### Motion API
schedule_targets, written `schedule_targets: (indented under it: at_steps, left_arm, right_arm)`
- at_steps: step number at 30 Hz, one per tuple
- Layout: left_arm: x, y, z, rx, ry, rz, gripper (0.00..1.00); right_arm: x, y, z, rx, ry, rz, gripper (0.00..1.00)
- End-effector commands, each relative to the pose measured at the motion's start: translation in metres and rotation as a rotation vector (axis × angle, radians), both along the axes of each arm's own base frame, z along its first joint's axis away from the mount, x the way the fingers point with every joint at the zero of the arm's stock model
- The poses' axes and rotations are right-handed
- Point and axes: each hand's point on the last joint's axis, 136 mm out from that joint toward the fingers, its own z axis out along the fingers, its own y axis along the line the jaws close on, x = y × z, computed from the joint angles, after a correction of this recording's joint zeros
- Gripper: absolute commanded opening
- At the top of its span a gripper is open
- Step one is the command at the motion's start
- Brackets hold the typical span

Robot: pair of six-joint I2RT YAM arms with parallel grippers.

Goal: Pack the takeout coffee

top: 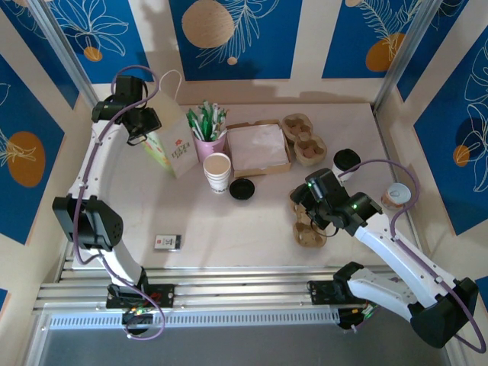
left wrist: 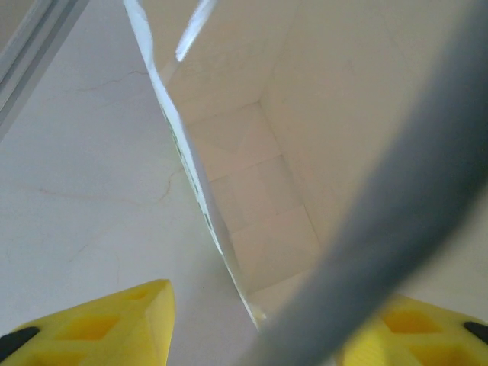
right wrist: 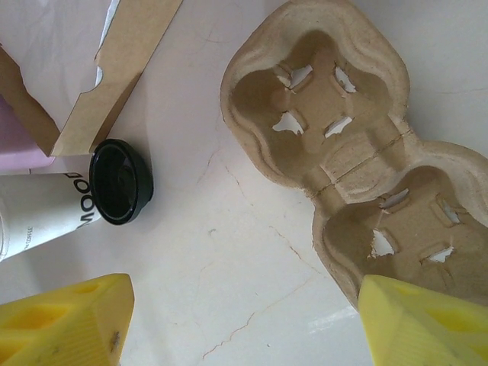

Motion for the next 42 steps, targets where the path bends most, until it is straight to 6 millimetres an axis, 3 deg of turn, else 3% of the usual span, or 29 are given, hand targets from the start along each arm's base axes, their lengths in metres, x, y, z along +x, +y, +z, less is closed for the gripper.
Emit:
schedule_targets:
  at_steps: [1,9,21,26,32,37,42]
  left_arm:
    - [0.002,0.003,0.003,0.04,0.006,0.006,0.49]
    - [0.005,0.005,-0.001,0.063,0.028,0.002,0.35]
    - [-0.011,0.049,0.035,0.103,-0.032,0.088,0.02]
    - [-0.039,0.058,0.094,0.108,-0.164,0.102,0.0]
    - [-0.098,0.049,0.173,0.093,-0.383,0.046,0.0]
    - [-0.142,0.017,0.214,0.008,-0.538,-0.116,0.0]
    - [-0.185,-0.033,0.243,-0.073,-0.677,-0.381,0.0]
  right_arm:
    - [0.001,0.0,0.01,-0.007,-0.026,0.016,0.78]
    - [0.0,0.0,0.013,-0.009,-0.037,0.021,0.78]
    - [0.001,0.005,0.017,-0.01,-0.054,0.052,0.79]
    - [0.004,0.005,0.021,-0.044,-0.07,0.089,0.84]
    - [0.014,0.011,0.031,-0.081,-0.1,0.157,0.86]
    - [0.021,0.011,0.049,-0.142,-0.136,0.217,0.9]
    - [0.027,0.008,0.072,-0.195,-0.186,0.275,0.93]
